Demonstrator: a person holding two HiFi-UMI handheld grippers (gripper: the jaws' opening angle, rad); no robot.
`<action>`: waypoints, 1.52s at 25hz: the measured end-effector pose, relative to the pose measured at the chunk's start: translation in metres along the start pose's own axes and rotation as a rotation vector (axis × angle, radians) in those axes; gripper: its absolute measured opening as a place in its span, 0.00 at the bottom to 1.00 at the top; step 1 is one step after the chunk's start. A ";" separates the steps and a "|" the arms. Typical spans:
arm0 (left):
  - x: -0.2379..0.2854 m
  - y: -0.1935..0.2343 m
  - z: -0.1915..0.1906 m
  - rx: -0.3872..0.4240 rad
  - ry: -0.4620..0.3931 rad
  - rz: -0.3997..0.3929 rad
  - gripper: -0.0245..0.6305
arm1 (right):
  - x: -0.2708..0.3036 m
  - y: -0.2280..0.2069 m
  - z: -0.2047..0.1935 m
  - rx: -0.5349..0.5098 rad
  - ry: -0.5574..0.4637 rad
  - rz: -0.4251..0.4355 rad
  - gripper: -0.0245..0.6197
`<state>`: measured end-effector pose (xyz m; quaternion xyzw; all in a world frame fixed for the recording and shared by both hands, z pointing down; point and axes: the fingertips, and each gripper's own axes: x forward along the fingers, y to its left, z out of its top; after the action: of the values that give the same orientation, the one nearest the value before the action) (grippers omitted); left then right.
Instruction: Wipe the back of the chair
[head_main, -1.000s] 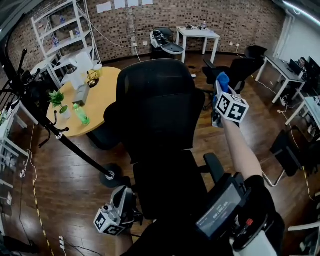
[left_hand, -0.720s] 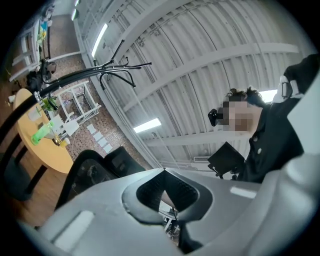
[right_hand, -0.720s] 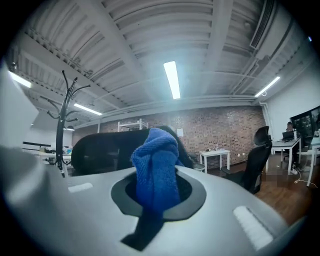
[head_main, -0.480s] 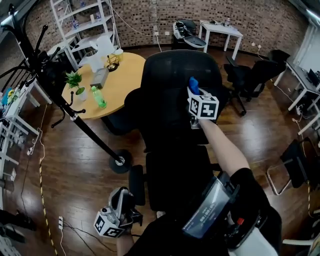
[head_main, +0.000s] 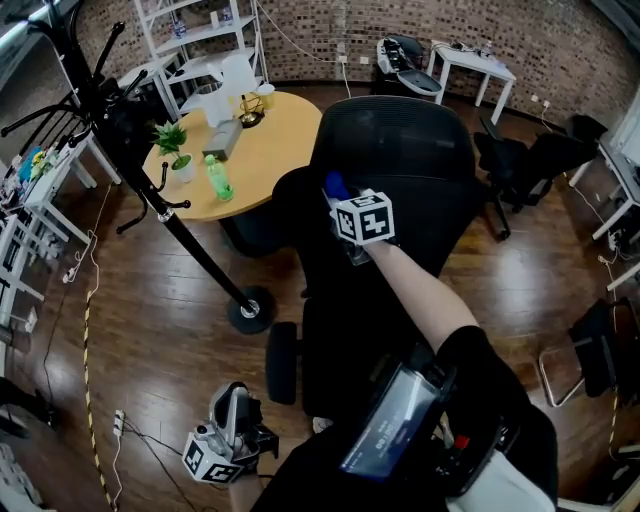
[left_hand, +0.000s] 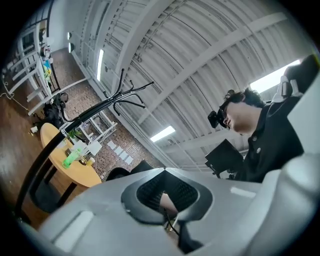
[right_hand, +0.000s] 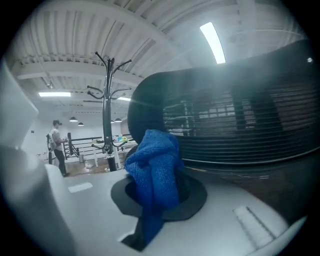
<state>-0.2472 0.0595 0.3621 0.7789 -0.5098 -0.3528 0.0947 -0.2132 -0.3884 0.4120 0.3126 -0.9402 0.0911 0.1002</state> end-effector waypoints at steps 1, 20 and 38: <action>-0.001 0.000 0.001 0.003 -0.001 0.004 0.04 | 0.006 0.009 -0.001 -0.003 0.011 0.027 0.09; 0.016 -0.008 -0.012 0.049 0.029 0.062 0.04 | 0.029 0.038 -0.010 0.208 -0.015 0.316 0.09; 0.104 -0.043 -0.090 -0.070 0.203 -0.196 0.04 | -0.149 -0.210 -0.026 0.403 -0.223 -0.056 0.08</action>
<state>-0.1340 -0.0297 0.3591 0.8527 -0.4066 -0.2975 0.1381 0.0338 -0.4629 0.4233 0.3606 -0.8991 0.2393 -0.0661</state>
